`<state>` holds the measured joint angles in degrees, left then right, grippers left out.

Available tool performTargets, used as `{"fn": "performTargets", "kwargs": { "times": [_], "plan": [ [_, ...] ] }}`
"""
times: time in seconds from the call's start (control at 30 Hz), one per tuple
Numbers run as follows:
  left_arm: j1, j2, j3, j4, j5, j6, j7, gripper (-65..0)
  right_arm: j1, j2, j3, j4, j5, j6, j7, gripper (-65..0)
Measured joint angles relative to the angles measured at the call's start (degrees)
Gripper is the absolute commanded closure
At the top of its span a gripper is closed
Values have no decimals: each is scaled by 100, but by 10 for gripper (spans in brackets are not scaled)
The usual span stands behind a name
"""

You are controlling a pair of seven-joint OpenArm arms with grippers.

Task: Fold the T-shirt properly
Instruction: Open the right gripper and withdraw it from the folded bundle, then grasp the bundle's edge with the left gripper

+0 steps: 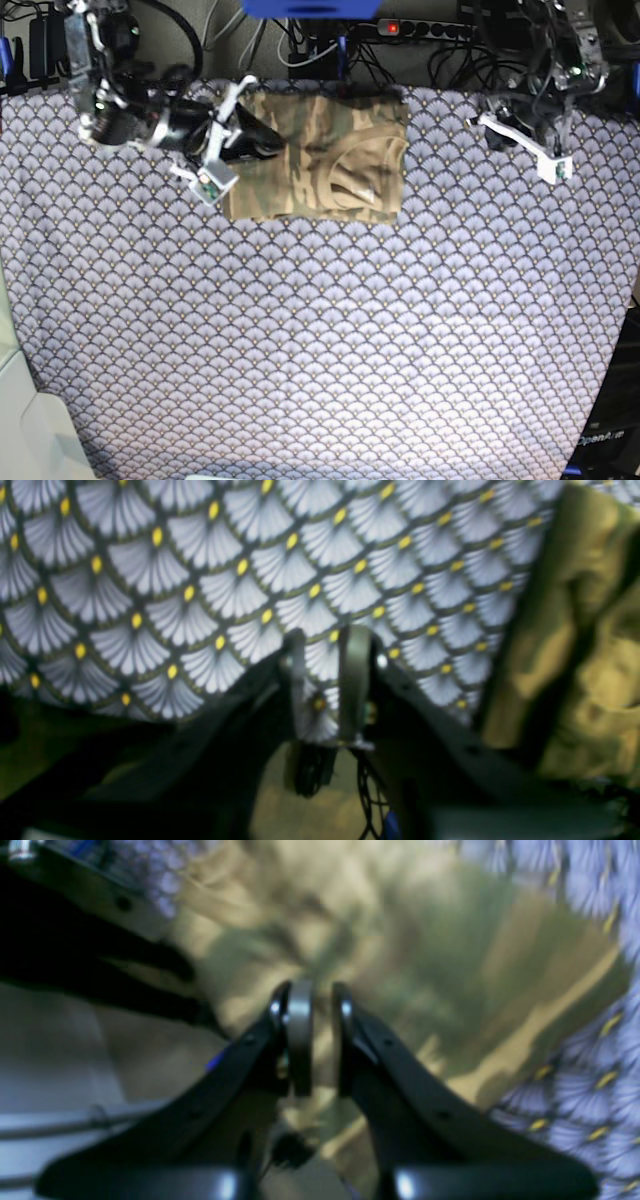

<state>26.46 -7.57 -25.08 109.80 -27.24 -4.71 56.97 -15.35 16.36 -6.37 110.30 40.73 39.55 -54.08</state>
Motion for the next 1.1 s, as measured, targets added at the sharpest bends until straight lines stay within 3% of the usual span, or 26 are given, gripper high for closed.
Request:
{"fn": "performTargets", "kwargs": {
  "times": [0.1, 0.2, 0.57, 0.83, 0.97, 1.1],
  "plan": [
    [57, 28, 7, 234, -7, 0, 26, 0, -50, -55, 232, 496, 286, 22, -210, -52],
    [208, -57, 282, 306, 0, 2, -22, 0, -94, -129, 511, 334, 66, 24, -597, -15],
    [579, -883, 2393, 319, 15, 0, -7, 0, -223, 131, 1517, 341, 157, 24, -503, -2],
    [162, -870, 2723, 293, 31, 46, -125, 0, -262, 179, 1593, 341, 153, 24, -511, -2],
    [13, -627, 2758, 227, 66, 57, 37, 0, -302, 188, 1596, 341, 151, 24, -734, -2],
    [-70, -627, 2962, 98, 63, 61, -15, 0, -278, 192, 1596, 343, 155, 24, -680, -2]
  ]
}}
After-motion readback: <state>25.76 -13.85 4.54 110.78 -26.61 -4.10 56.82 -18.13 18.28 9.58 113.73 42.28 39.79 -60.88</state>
